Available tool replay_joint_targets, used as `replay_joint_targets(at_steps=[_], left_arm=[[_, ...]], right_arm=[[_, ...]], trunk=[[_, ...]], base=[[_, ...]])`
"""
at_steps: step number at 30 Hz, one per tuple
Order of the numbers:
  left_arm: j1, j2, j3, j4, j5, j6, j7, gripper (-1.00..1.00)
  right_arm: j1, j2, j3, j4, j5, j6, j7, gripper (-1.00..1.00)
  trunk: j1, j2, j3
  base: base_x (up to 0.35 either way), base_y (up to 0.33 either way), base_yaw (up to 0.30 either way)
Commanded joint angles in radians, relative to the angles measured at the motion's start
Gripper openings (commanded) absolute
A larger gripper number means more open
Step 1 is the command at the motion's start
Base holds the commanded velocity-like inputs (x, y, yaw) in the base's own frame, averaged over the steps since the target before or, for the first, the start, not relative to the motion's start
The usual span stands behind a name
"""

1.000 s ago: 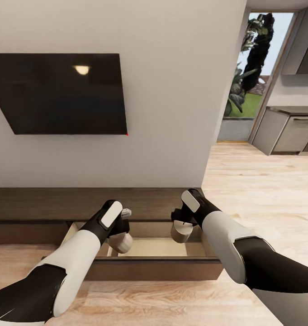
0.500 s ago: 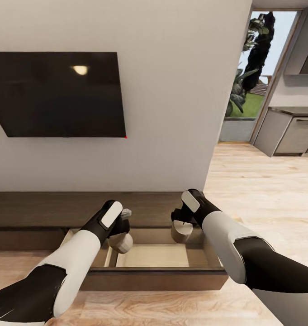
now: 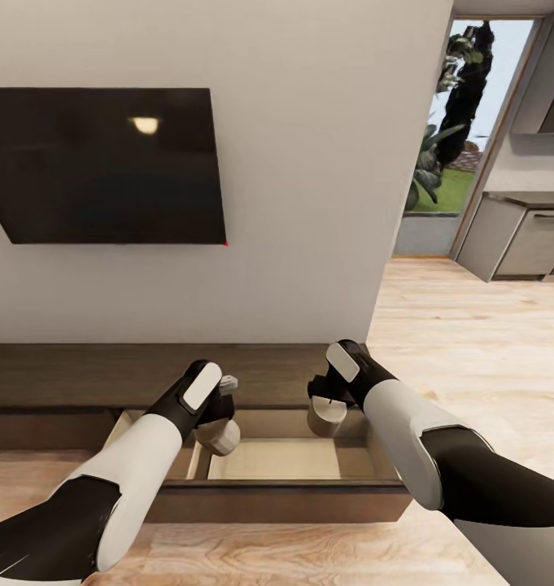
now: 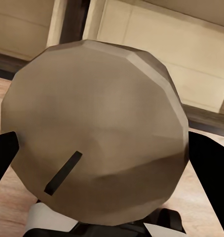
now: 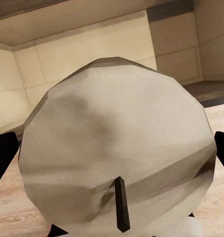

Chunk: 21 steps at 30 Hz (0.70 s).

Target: Place each of the two pumpkins and all three candles from the living room inside a cabinet in the living room (use any cabinet), then make sure every cabinet is closed, and position the cauldron so it is next to a table in the living room.

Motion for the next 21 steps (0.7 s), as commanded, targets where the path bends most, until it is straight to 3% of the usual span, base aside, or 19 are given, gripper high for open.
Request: replay_joint_targets(at_steps=[1,21], left_arm=[[0.000,0.000,0.000,0.000,-0.001,0.000,0.000,-1.00],[0.002,-0.004,0.000,0.000,-0.001,-0.002,0.000,-1.00]], right_arm=[[0.000,0.000,0.000,0.000,0.000,0.000,0.000,-1.00],[0.009,0.000,0.000,0.000,0.000,0.000,0.020,-1.00]], trunk=[[0.004,-0.007,-0.003],[0.081,-0.147,-0.066]], base=[[0.000,0.000,0.000],[0.000,0.000,0.000]])
